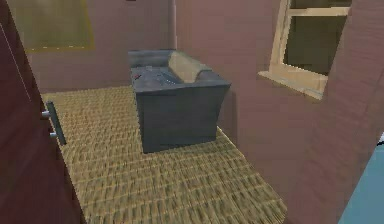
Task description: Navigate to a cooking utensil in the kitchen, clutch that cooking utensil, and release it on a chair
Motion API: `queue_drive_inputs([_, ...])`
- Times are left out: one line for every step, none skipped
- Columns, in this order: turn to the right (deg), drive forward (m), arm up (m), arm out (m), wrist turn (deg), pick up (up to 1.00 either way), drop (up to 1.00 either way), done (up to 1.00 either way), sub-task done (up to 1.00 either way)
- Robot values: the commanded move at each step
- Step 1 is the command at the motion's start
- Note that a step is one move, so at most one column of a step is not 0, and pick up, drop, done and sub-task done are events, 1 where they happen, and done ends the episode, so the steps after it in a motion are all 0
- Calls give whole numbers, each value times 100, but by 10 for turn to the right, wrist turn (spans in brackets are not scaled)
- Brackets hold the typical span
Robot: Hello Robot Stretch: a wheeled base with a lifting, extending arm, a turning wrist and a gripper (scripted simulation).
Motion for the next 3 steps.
queue_drive_inputs([-150,0,0,0,0,0,0,0,0])
queue_drive_inputs([-30,0,0,0,0,0,0,0,0])
queue_drive_inputs([0,100,0,0,0,0,0,0,0])
